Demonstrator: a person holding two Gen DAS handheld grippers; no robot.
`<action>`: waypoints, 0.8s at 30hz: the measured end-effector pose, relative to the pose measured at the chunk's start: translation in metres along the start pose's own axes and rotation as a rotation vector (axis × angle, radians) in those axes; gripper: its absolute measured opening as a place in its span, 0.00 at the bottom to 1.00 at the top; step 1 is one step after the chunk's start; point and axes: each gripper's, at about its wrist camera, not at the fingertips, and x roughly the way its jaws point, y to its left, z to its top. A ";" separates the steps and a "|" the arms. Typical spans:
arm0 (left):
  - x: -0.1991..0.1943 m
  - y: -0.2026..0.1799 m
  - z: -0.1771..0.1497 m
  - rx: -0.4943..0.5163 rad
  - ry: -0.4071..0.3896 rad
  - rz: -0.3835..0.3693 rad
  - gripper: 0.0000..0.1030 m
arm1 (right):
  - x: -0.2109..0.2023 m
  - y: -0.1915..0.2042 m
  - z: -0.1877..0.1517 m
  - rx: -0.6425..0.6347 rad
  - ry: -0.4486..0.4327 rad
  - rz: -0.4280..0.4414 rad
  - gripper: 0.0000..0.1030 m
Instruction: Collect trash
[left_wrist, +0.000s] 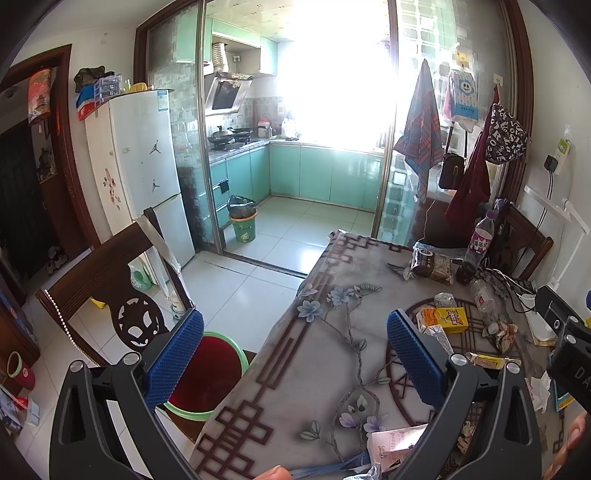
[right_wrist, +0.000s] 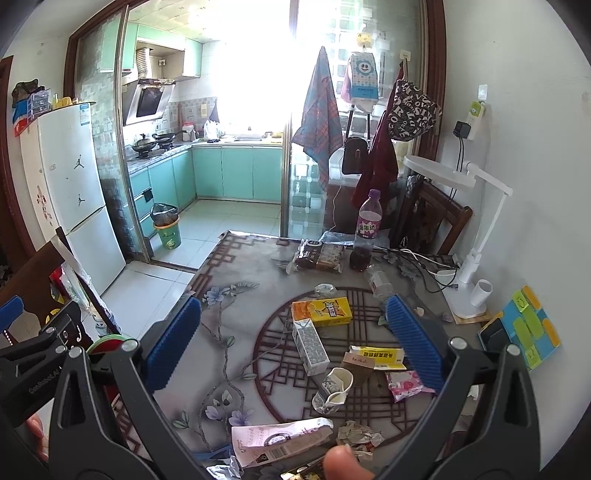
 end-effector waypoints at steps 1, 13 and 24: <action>0.001 0.001 0.000 0.000 -0.001 0.002 0.93 | 0.000 0.000 0.000 -0.002 0.001 -0.002 0.97; 0.005 0.001 0.000 0.001 0.009 0.015 0.93 | 0.005 -0.001 0.000 -0.003 0.017 -0.001 0.97; 0.005 0.004 0.000 0.003 0.012 0.023 0.93 | 0.009 -0.004 -0.002 -0.007 0.031 -0.014 0.97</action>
